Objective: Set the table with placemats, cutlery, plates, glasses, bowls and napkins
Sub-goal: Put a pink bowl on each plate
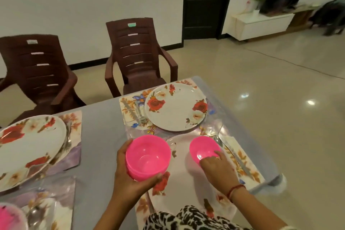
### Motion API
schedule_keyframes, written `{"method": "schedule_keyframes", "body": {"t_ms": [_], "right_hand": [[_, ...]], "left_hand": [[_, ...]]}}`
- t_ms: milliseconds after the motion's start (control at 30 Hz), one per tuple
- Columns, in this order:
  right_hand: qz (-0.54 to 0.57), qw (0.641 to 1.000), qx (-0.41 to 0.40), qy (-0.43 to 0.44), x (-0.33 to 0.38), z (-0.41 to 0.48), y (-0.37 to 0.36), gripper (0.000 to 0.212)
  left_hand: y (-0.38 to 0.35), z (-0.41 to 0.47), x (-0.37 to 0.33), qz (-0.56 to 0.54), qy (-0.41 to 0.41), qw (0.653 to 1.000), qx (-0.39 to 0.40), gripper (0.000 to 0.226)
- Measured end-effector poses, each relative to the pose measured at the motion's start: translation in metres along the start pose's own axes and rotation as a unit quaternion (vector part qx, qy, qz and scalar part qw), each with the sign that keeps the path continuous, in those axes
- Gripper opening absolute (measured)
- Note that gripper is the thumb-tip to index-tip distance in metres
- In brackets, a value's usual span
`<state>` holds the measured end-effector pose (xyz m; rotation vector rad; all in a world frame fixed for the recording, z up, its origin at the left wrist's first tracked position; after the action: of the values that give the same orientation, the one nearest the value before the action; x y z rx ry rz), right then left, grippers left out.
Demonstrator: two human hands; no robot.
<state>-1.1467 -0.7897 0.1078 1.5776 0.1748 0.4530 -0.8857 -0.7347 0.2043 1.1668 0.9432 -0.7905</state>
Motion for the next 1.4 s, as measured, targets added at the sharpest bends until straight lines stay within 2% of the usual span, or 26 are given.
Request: {"method": "schedule_keyframes", "body": {"t_ms": [33, 100, 167, 233, 300, 367, 500, 600, 733, 900, 967, 1133, 1200, 1267, 1400], "right_hand": [[0.010, 1.000, -0.027, 0.007, 0.000, 0.000, 0.000, 0.012], [0.104, 0.989, -0.102, 0.004, 0.009, -0.001, 0.015, 0.032], [0.247, 0.955, -0.155, 0.057, 0.034, 0.003, 0.044, 0.042], [0.322, 0.921, -0.152, 0.160, 0.066, 0.011, 0.073, 0.044], [0.321, 0.908, -0.106, 0.246, 0.090, 0.023, 0.087, 0.039], [0.308, 0.906, -0.043, 0.288, 0.101, 0.036, 0.087, 0.024], [0.349, 0.892, 0.000, 0.289, 0.102, 0.048, 0.078, 0.017], [0.422, 0.867, -0.006, 0.266, 0.100, 0.050, 0.078, 0.026], [0.425, 0.870, -0.056, 0.244, 0.097, 0.053, 0.083, 0.031], [0.539, 0.822, -0.123, 0.135, 0.070, 0.076, 0.099, 0.032], [0.516, 0.836, -0.150, 0.113, 0.051, 0.088, 0.104, 0.028], [0.314, 0.926, -0.187, 0.096, 0.014, 0.118, 0.098, 0.022], [0.243, 0.955, -0.148, 0.083, 0.007, 0.139, 0.086, 0.016], [0.158, 0.982, -0.076, 0.077, 0.008, 0.163, 0.073, 0.016], [0.059, 0.992, 0.033, 0.108, 0.027, 0.202, 0.048, 0.031]], "left_hand": [[-0.003, 0.000, 0.000, 0.006, 0.003, 1.000, -0.003, 0.106], [-0.009, 0.002, -0.002, 0.018, 0.009, 1.000, -0.006, 0.108], [-0.013, 0.004, -0.003, 0.028, 0.013, 0.999, -0.008, 0.109], [-0.016, 0.007, -0.004, 0.034, 0.014, 0.999, -0.013, 0.108], [-0.019, 0.008, -0.005, 0.036, 0.022, 0.999, -0.022, 0.109], [-0.020, 0.011, -0.006, 0.057, 0.034, 0.997, -0.035, 0.114], [-0.018, 0.015, -0.002, 0.100, 0.046, 0.993, -0.047, 0.117], [-0.019, 0.016, 0.003, 0.113, 0.055, 0.991, -0.044, 0.119], [-0.025, 0.017, 0.005, 0.111, 0.064, 0.991, -0.040, 0.118], [-0.017, 0.016, 0.008, 0.078, 0.080, 0.991, -0.079, 0.124], [-0.009, 0.014, 0.011, 0.078, 0.089, 0.988, -0.097, 0.127], [0.011, 0.005, 0.014, 0.073, 0.126, 0.978, -0.153, 0.127], [0.016, -0.001, 0.015, 0.075, 0.135, 0.974, -0.168, 0.126], [0.019, -0.006, 0.016, 0.076, 0.146, 0.971, -0.174, 0.128], [0.023, -0.014, 0.020, 0.086, 0.154, 0.968, -0.177, 0.127]]}}
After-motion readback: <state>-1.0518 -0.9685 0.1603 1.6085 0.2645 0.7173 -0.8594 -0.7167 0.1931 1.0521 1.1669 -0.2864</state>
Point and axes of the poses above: each hand's wrist, its own z-axis towards the middle knuckle, its own y-axis out of the back of the hand, x = y × z, the point moved 3 cm from there along z, towards the middle knuckle, and after that the axes turned 10 degrees about z, right-handed, at the moved point
